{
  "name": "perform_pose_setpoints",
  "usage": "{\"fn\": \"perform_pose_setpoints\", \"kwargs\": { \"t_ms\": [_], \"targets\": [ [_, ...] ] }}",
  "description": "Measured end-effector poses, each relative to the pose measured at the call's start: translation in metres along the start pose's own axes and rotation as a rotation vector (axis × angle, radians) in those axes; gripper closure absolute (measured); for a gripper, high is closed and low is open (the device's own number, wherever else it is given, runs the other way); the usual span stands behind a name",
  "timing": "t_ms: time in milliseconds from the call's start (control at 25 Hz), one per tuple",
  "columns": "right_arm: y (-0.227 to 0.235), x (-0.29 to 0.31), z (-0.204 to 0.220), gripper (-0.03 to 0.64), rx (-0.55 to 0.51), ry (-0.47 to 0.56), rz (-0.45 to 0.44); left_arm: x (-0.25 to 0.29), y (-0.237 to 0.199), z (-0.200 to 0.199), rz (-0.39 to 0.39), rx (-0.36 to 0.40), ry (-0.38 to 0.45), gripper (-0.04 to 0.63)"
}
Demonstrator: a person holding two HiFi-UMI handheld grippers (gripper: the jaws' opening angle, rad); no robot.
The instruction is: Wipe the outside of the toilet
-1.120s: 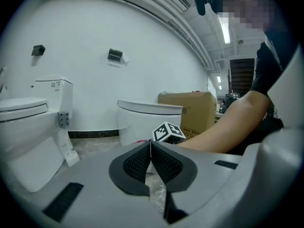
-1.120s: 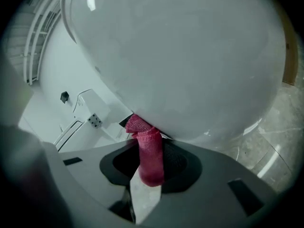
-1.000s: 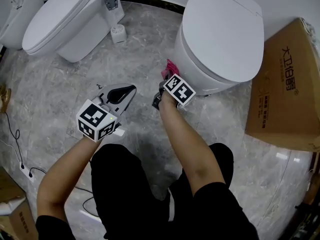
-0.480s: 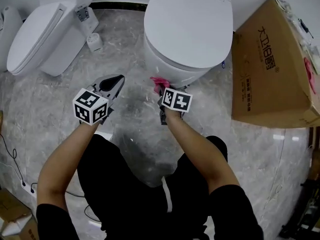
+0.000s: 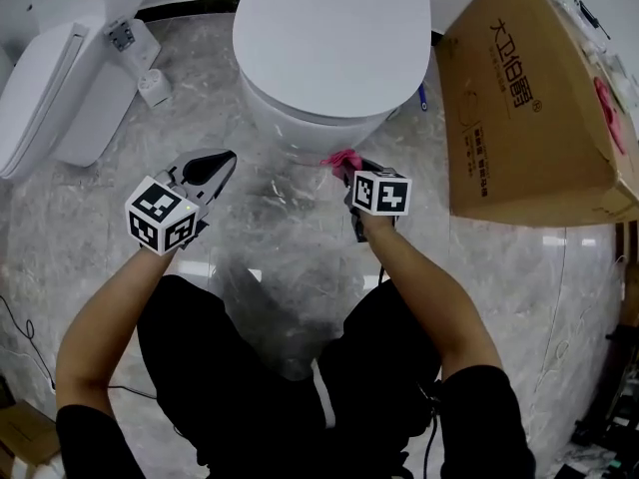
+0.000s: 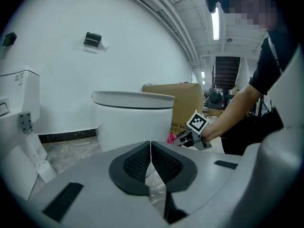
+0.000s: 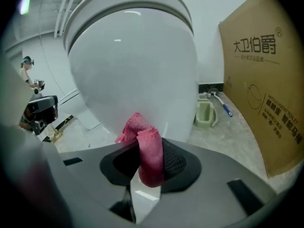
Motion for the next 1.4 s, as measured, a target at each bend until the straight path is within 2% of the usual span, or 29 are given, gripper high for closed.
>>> {"fn": "perform_pose_setpoints", "kwargs": {
  "t_ms": [200,360,480,640,720,880,1040,1120,1240,1400],
  "targets": [
    [0.037,0.005,-0.017,0.494,-0.178,-0.013,0.054,0.006,0.011,0.001,0.024,0.025,-0.011,0.575],
    [0.06,0.016,-0.032,0.494,-0.239,-0.001,0.106,0.008,0.02,0.003,0.034,0.03,-0.011,0.575],
    [0.081,0.024,-0.054,0.495,-0.258,0.037,0.174,0.004,0.023,0.006,0.035,0.041,-0.026,0.575],
    [0.1,0.033,-0.086,0.495,-0.382,0.045,0.293,-0.004,0.03,0.012,0.051,0.075,-0.056,0.575],
    [0.108,0.038,-0.094,0.495,-0.381,0.053,0.312,-0.006,0.032,0.013,0.059,0.092,-0.062,0.575],
    [0.115,0.032,-0.096,0.493,-0.27,0.108,0.299,-0.009,0.022,0.013,0.034,0.066,-0.044,0.575],
    [0.109,-0.004,-0.066,0.491,-0.128,0.131,0.225,-0.009,0.01,0.018,-0.007,0.016,0.001,0.575],
    [0.093,-0.032,-0.052,0.491,-0.067,0.175,0.185,-0.009,0.004,0.023,-0.03,0.0,0.01,0.575],
    [0.037,-0.073,-0.044,0.491,-0.034,0.25,0.033,-0.009,-0.006,0.034,-0.069,-0.036,0.018,0.575],
    [-0.061,-0.084,-0.028,0.491,-0.011,0.228,-0.188,-0.008,-0.016,0.045,-0.092,-0.051,0.02,0.575]
  ]
}}
Point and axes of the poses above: the fingertips, and each gripper's own axes: x forward along the fingers, y to its right, z out of its underside, the point moved 7 cm from there along -x, backward along the fingers, and after that the axes turned 5 degrees about x, right-handed, at the moved point
